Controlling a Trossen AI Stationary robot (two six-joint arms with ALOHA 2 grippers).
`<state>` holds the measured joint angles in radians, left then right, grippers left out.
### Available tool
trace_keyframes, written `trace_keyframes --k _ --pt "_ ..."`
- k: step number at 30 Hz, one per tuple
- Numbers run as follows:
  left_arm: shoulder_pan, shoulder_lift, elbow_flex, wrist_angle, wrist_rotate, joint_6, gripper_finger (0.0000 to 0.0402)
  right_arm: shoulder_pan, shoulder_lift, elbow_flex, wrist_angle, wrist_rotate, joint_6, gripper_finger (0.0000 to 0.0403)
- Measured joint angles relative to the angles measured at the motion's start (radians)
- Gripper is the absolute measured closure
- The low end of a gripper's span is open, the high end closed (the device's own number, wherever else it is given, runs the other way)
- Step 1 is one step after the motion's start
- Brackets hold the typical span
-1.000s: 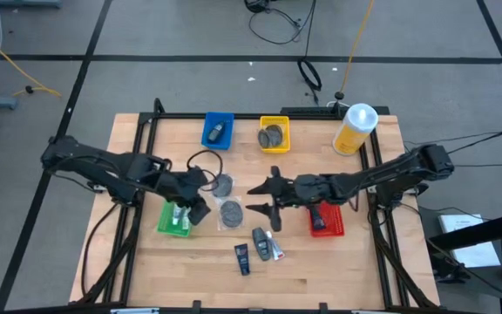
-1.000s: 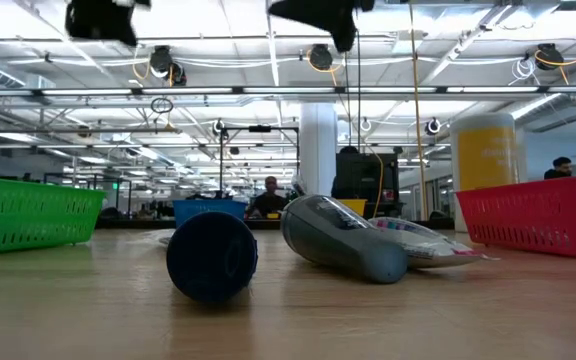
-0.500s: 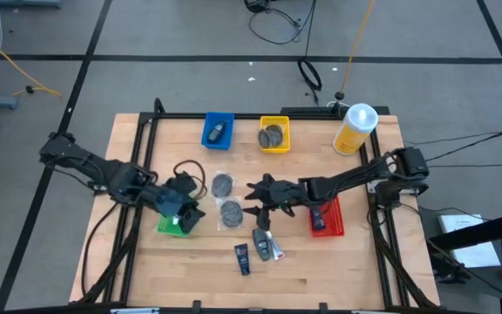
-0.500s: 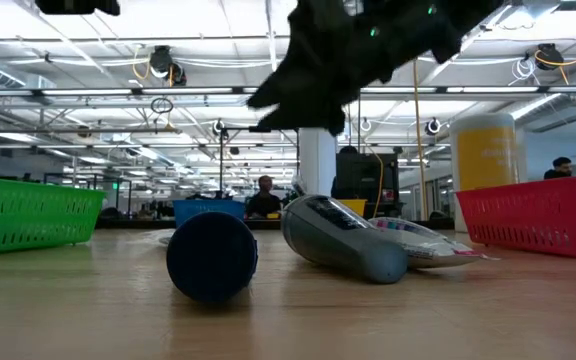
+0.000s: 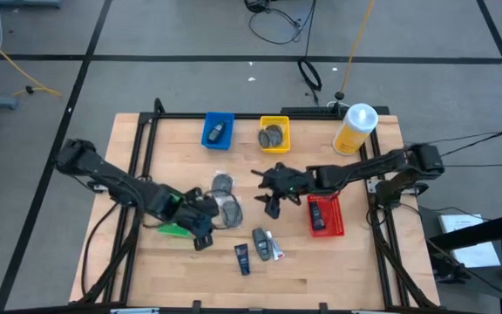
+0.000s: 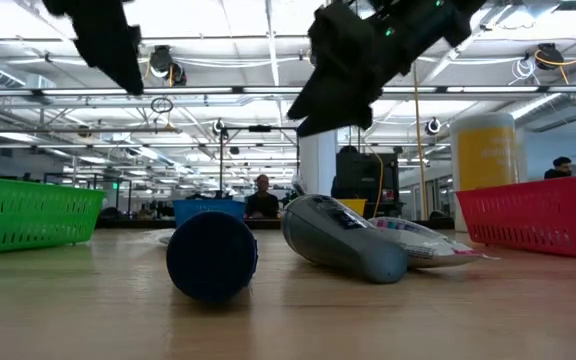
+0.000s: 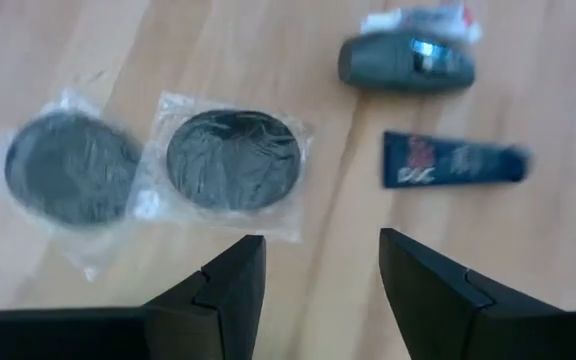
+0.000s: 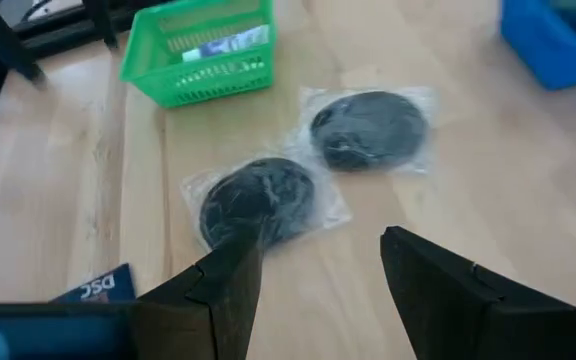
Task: Pick & Place Travel size toiletries
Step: Put the black hairbrush into the yellow bin
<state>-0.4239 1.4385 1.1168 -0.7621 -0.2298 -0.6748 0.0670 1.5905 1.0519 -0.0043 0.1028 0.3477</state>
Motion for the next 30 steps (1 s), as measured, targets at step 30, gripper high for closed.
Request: trace_keyframes --k 30 --pt "0.066 0.401 0.000 0.159 0.022 0.398 0.0249 -0.002 -0.469 -0.161 -0.247 0.181 0.199 0.0206"
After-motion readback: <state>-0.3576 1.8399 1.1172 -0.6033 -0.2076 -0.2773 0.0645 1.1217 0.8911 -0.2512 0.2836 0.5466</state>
